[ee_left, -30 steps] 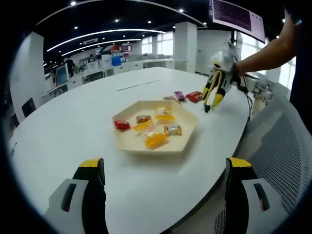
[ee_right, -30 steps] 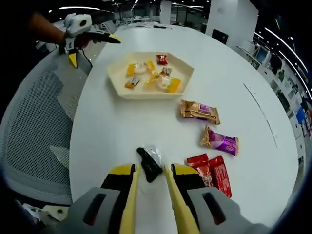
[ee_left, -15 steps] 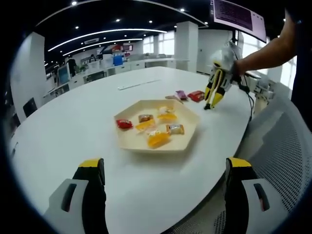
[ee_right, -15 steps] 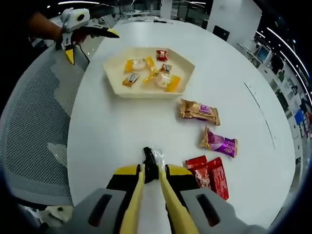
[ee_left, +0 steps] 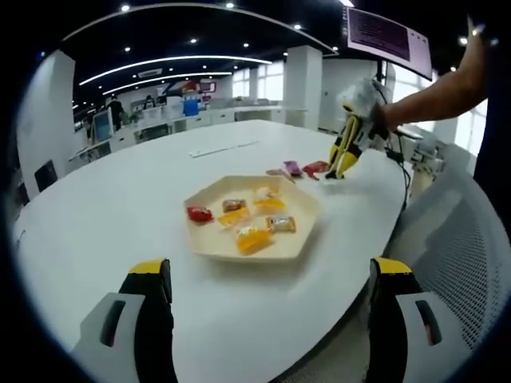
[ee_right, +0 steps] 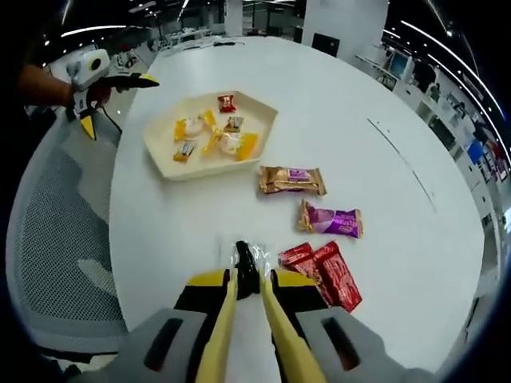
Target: Place the target food into the container with the food tongs after gripping and lifting it, then release it inside without dropping or visibly crushing the food.
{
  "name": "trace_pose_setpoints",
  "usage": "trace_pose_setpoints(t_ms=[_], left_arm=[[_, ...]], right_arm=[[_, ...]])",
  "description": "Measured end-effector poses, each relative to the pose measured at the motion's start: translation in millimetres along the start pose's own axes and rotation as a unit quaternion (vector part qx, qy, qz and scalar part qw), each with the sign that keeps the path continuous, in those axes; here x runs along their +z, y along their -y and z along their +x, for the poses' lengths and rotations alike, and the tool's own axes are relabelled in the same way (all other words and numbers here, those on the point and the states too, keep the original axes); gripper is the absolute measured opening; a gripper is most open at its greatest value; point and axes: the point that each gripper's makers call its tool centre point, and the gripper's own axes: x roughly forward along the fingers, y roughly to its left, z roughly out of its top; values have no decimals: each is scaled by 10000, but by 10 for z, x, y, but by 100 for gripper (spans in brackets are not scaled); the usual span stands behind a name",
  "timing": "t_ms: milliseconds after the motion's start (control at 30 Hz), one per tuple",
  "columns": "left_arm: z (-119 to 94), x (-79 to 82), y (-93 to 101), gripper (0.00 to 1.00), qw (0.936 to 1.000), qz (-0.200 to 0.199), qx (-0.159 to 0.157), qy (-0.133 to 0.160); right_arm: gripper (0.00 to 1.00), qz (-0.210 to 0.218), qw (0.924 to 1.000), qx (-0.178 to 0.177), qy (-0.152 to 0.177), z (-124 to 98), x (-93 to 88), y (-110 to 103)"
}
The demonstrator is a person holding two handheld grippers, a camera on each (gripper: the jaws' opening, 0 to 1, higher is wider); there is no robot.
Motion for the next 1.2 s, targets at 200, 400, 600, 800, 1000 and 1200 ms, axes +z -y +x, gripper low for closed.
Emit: trace_pose_setpoints(t_ms=[200,400,600,800,1000,1200], left_arm=[[-25,49,-23,100,9999,47,55,135],[-22,44,4,100,9999,77,-2,101],[-24,30,-42,100,9998,123,96,85],[-19,16,-27,100,9999,103,61,48],[-14,14,-19,100,9999,134,44,30],[-13,3,-20,100,9999,126,48,-8]], right_arm=[[19,43,9999,-33,-91,-95,56,35],[19,180,9997,-181,-32,-186,181,118],[19,277,9993,-234,19,-305,325,173],[20,288,9993,-235,75,-390,444,182],[20,174,9996,-180,135,-406,596,150],[20,70,9999,-48,147,-386,799,79]])
